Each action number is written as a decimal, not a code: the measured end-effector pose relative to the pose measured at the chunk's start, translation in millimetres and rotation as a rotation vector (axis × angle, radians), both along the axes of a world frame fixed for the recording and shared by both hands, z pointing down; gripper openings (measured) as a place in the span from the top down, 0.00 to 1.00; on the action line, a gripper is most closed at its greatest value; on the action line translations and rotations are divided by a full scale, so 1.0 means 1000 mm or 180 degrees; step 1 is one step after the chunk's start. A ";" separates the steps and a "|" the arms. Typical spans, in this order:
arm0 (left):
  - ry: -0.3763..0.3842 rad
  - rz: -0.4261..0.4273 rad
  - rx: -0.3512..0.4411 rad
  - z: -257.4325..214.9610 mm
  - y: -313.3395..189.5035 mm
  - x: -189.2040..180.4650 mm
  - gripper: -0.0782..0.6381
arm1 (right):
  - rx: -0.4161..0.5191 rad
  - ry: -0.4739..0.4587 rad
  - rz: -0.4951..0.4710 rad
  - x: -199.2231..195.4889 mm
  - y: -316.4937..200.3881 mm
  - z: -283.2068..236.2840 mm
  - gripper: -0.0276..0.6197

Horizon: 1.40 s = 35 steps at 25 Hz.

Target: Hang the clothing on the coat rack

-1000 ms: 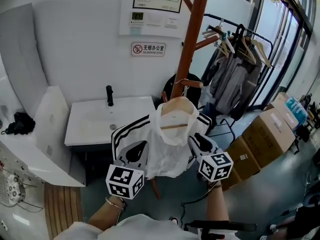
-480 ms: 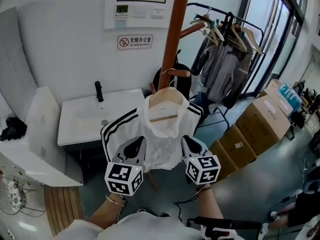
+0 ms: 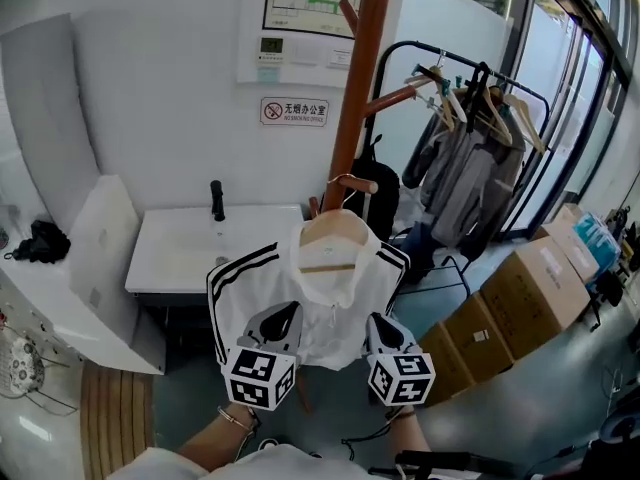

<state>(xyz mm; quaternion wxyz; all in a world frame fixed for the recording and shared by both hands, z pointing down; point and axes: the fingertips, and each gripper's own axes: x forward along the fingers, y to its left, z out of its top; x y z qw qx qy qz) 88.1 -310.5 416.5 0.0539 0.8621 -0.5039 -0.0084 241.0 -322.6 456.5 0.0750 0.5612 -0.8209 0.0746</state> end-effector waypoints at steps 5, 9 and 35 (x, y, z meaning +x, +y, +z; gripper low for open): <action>-0.0020 -0.0167 0.0090 -0.007 -0.002 -0.015 0.88 | 0.0071 -0.0034 -0.0029 -0.010 -0.007 -0.007 0.92; -0.0011 -0.0285 0.0068 -0.005 -0.004 -0.026 0.89 | 0.0113 0.0022 -0.0099 -0.022 -0.003 -0.014 0.92; 0.0050 -0.0424 -0.0024 0.014 -0.007 -0.039 0.88 | 0.0126 0.0232 0.0037 -0.019 -0.001 -0.009 0.92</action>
